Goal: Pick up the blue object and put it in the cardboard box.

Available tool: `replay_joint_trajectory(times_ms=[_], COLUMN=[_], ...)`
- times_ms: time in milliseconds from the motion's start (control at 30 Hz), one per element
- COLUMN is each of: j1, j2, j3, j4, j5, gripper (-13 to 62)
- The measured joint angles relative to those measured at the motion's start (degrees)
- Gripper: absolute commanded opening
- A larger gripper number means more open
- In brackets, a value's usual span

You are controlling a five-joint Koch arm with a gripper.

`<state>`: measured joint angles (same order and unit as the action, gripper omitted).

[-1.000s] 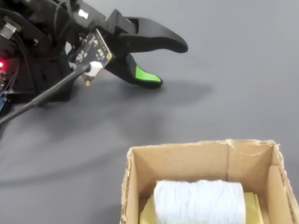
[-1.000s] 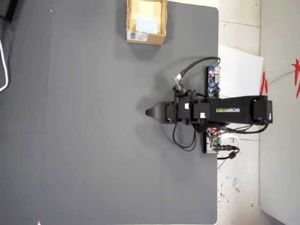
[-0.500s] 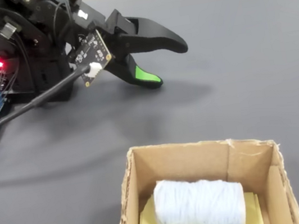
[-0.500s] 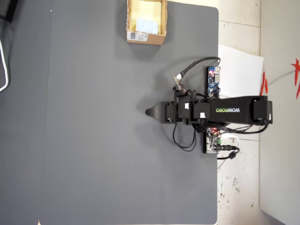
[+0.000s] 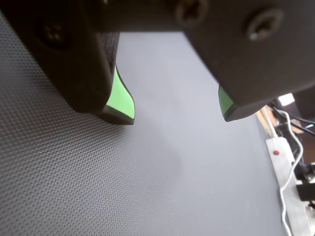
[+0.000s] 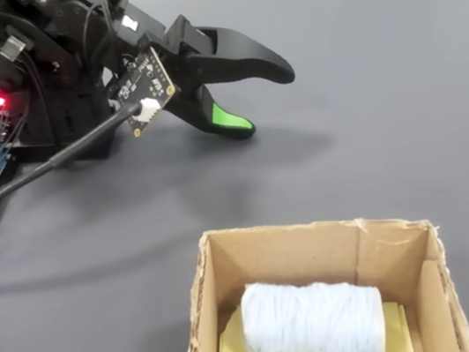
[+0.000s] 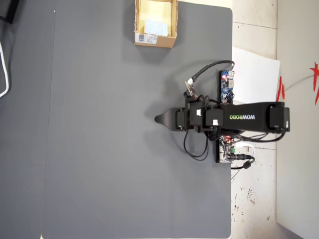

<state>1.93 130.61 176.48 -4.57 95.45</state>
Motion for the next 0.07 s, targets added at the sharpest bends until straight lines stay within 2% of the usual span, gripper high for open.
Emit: replay_joint_trajectory(times_ms=[67], j1=[0.0], j2=[0.0], j3=[0.0], j4=[0.0], j5=[0.0], gripper=[34.0])
